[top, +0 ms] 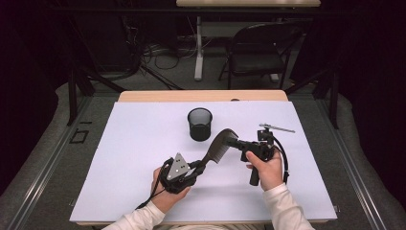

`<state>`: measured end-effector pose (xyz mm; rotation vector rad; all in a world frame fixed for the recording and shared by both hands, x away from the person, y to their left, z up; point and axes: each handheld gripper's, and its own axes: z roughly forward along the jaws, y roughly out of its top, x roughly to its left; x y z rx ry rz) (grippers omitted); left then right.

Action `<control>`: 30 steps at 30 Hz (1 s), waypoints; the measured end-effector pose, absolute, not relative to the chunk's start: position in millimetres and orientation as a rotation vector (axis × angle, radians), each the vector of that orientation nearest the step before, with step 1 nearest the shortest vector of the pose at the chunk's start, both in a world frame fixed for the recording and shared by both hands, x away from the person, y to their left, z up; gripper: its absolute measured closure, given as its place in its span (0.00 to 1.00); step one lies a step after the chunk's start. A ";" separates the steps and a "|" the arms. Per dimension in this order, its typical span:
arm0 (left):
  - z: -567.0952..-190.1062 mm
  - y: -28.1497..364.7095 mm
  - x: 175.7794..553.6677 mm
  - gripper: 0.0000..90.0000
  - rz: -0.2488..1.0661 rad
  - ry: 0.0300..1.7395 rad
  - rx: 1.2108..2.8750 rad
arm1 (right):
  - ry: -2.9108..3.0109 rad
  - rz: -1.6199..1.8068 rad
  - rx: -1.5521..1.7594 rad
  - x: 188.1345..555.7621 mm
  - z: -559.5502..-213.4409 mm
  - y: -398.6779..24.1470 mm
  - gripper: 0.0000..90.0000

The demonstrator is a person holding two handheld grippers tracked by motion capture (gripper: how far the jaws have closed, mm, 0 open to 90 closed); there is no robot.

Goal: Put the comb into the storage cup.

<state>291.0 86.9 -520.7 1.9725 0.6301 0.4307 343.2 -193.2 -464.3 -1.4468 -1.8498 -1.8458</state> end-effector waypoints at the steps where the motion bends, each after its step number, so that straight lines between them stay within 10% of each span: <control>1: -520.7 86.9 291.0 0.80 0.431 0.630 1.973 | -1.850 -1.846 -1.447 343.2 -464.3 -193.2 0.97; 30: -523.4 89.1 292.1 0.79 0.405 0.631 1.945 | -1.834 -1.847 -1.424 343.8 -465.1 -194.5 0.97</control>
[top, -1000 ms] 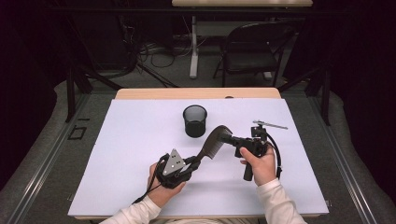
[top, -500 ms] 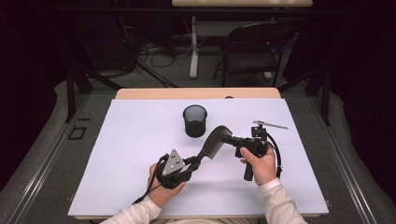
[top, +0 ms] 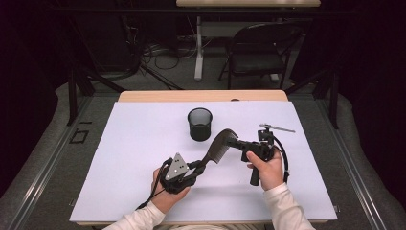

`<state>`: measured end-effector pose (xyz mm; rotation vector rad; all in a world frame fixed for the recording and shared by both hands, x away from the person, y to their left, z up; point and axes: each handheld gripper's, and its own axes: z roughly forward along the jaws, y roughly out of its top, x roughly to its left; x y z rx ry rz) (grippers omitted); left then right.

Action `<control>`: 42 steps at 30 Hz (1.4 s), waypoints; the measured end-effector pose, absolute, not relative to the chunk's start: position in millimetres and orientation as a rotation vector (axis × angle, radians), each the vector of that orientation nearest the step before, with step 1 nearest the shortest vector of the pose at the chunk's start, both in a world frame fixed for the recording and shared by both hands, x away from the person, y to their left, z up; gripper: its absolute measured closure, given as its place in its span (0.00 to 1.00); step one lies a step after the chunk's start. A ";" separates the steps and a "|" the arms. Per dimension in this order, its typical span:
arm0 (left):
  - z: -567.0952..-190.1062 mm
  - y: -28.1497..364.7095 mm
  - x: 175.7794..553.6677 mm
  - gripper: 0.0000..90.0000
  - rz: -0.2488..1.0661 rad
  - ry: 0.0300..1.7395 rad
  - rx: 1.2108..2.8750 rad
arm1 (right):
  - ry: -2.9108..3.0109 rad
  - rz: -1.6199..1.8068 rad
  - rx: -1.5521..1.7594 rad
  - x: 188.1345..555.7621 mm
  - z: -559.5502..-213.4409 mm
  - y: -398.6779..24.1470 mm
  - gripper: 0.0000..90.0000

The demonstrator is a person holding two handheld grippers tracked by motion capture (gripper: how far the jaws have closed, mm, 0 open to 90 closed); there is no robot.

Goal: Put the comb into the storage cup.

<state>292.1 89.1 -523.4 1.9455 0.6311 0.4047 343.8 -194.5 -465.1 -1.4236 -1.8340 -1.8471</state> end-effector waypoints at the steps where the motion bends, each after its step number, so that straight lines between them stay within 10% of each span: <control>1: -523.4 89.4 292.1 0.79 0.405 0.634 1.944 | -1.834 -1.848 -1.423 343.9 -465.1 -194.6 0.97; 42: -521.4 104.7 312.1 0.36 0.393 0.726 1.894 | -1.787 -1.930 -1.537 350.0 -466.8 -220.9 0.97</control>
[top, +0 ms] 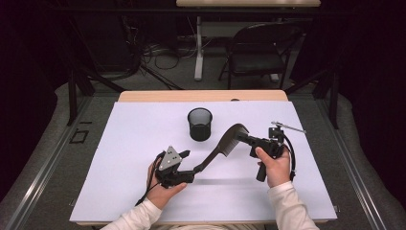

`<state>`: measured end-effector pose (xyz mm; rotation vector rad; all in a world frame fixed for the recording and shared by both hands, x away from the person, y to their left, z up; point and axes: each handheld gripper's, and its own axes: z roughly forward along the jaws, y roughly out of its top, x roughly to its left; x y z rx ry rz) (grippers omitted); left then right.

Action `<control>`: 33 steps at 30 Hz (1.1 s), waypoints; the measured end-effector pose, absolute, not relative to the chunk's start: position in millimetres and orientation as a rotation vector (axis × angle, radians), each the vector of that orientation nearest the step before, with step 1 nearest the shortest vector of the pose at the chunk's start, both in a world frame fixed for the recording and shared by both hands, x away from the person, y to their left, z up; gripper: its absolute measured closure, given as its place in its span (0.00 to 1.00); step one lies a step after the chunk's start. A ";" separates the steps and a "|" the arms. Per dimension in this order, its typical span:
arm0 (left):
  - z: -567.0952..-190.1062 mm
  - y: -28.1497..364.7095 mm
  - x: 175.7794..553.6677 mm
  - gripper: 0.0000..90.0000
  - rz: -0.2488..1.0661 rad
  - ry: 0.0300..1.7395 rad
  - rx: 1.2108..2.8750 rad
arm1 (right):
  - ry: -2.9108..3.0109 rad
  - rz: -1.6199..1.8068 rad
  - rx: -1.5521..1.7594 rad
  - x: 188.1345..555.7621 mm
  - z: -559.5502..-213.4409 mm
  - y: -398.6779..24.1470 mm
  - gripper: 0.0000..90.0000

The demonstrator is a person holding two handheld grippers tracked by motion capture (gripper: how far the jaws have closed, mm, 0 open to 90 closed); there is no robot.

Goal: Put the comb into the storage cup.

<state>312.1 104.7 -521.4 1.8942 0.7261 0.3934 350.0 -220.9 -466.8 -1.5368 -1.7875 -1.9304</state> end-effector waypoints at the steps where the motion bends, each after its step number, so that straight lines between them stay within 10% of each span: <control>1: -520.8 105.9 313.4 0.36 0.389 0.724 1.890 | -1.787 -1.933 -1.538 350.2 -466.8 -221.8 0.97; 33: -514.2 141.0 338.7 0.25 0.438 0.853 1.869 | -1.767 -2.046 -1.621 351.7 -462.8 -242.5 0.97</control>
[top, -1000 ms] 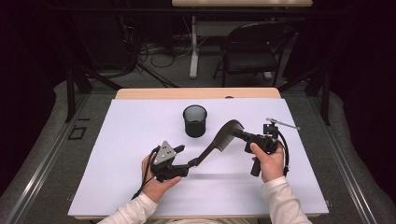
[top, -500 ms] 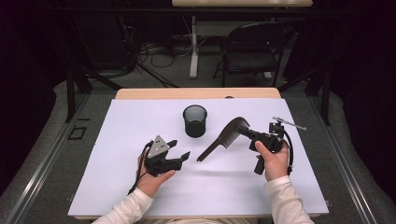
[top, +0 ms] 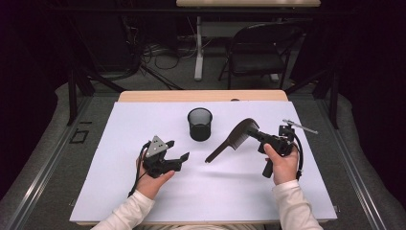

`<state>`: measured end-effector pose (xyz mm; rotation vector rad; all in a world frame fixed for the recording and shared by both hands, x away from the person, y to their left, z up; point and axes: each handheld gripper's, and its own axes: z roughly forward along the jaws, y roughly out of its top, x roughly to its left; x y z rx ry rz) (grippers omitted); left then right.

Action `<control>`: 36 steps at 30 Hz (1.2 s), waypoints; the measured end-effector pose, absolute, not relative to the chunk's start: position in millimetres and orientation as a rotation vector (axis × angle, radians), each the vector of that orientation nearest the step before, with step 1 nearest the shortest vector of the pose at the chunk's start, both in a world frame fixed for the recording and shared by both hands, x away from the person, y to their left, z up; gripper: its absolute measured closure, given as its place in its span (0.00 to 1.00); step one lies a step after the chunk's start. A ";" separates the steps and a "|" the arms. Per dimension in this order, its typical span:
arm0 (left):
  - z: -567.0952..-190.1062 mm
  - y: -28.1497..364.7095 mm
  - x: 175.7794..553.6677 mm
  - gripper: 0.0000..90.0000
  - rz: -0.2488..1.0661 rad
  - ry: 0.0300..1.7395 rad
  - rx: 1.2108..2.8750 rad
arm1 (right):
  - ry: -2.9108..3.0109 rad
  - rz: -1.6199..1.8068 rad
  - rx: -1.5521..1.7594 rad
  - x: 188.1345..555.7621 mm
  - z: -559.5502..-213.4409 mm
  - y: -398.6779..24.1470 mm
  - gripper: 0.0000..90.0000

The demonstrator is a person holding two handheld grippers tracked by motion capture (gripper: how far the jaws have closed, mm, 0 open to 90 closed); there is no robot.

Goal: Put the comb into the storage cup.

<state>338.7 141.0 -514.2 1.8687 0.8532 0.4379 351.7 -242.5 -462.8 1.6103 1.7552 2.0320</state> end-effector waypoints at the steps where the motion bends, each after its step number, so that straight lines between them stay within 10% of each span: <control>1: -514.0 141.9 339.0 0.24 0.437 0.861 1.864 | 1.764 2.022 1.611 351.3 -462.3 -243.4 0.97; 36: -509.7 167.3 345.9 0.18 0.450 0.909 1.805 | 1.597 1.950 1.503 348.2 -451.6 -249.3 0.97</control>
